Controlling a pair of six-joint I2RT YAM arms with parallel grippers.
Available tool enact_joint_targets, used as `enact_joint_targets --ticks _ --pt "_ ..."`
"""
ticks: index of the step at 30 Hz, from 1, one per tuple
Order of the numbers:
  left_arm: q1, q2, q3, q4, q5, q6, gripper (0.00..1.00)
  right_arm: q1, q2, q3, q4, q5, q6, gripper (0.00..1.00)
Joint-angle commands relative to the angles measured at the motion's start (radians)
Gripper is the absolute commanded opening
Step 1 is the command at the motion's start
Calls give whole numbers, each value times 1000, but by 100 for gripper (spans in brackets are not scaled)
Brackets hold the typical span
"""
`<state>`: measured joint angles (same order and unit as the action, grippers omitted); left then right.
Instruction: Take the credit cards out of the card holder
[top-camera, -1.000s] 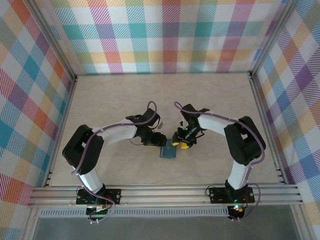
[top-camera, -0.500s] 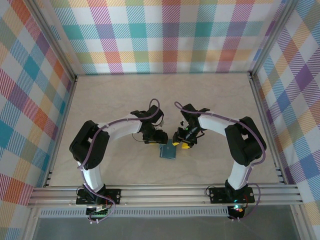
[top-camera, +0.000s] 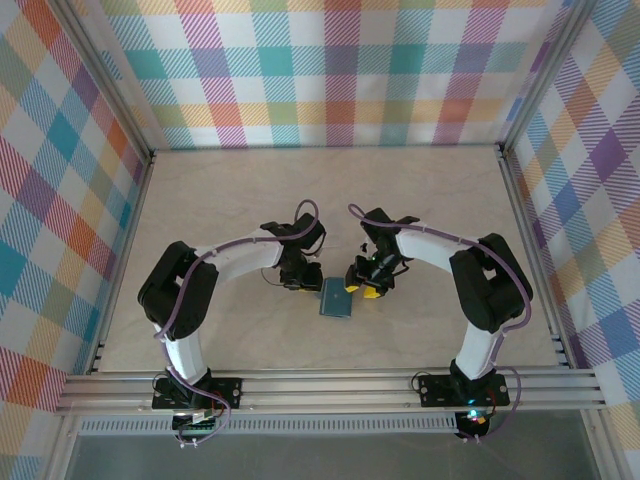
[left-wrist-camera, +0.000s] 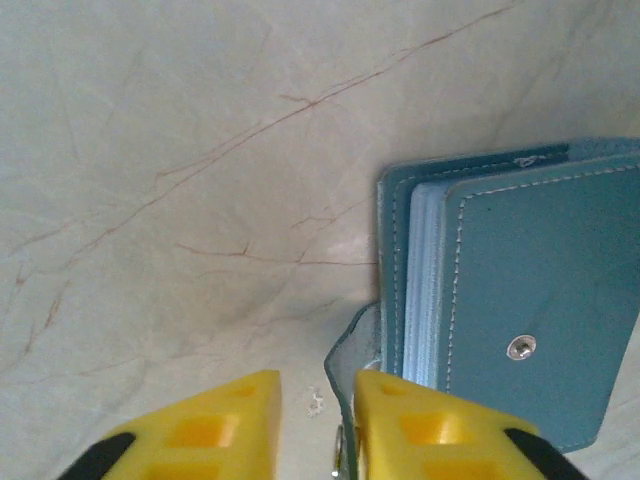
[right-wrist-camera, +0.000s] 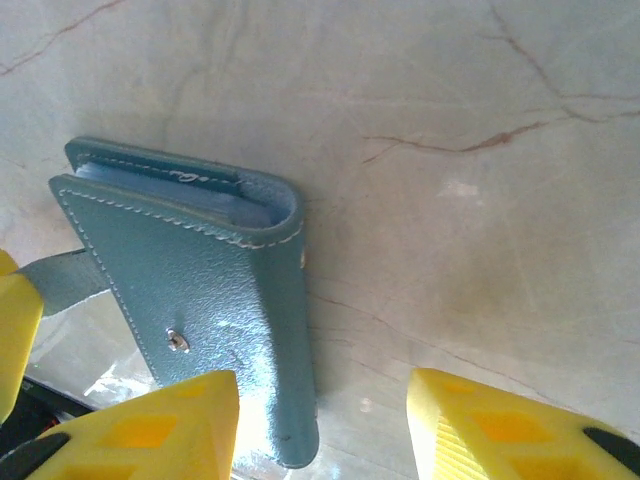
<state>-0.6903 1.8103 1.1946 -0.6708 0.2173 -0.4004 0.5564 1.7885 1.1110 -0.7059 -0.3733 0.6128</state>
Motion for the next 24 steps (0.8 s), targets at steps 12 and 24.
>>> enact_joint_targets --ticks 12,24 --pt "46 -81 -123 108 125 -26 0 83 16 122 -86 74 21 63" --pt "77 -124 -229 211 193 -63 0 190 177 290 -218 220 23 80"
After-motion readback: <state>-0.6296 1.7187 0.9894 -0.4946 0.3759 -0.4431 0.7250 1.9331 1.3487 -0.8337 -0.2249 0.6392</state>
